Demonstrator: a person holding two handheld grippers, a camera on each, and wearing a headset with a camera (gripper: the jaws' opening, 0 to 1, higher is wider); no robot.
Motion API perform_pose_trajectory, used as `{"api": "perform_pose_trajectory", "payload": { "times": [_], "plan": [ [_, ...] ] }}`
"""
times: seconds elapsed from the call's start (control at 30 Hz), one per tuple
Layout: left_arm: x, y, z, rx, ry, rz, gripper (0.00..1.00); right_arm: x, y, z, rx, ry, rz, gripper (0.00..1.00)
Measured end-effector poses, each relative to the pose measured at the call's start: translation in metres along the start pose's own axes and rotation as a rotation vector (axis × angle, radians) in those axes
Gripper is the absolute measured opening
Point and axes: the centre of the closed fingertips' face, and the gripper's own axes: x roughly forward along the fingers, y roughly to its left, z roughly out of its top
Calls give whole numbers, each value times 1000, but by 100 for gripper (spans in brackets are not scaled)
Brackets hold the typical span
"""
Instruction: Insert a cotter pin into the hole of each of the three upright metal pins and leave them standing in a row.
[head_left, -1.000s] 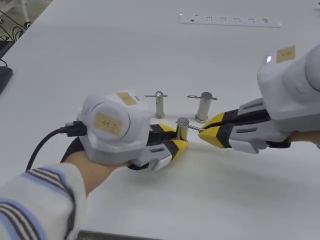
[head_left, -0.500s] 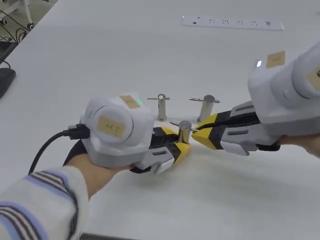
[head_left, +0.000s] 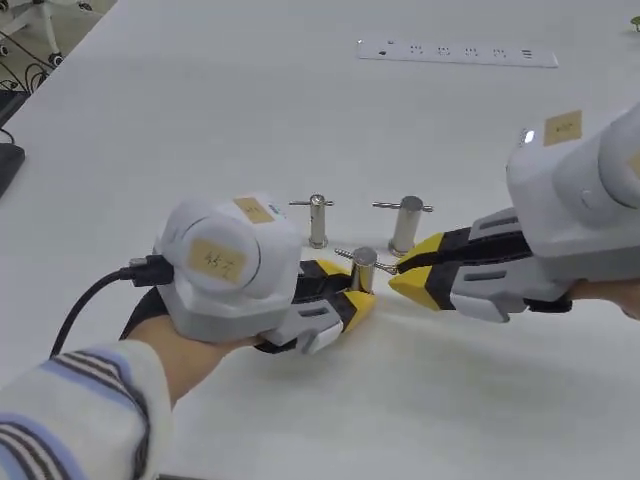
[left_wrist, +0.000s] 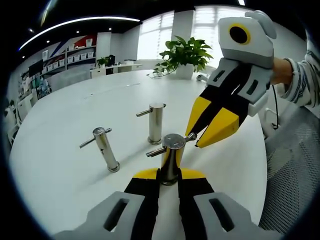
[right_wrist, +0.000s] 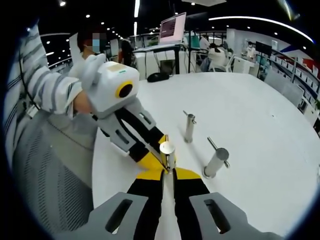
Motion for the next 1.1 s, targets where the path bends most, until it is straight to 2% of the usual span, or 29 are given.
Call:
{"api": "perform_pose_trajectory", "payload": {
  "times": [0.5,0.9,1.1],
  "plan": [
    [1,1,1,-7,-2,2,12,0,-4,2,42,-22,-7,4],
    [1,1,1,-10,-3,4,12,3,-4,7,70,-33,-10,4],
    [1,0,1,-14,-3,3,12,6,-4,6,67,-22,-7,4]
  ]
}}
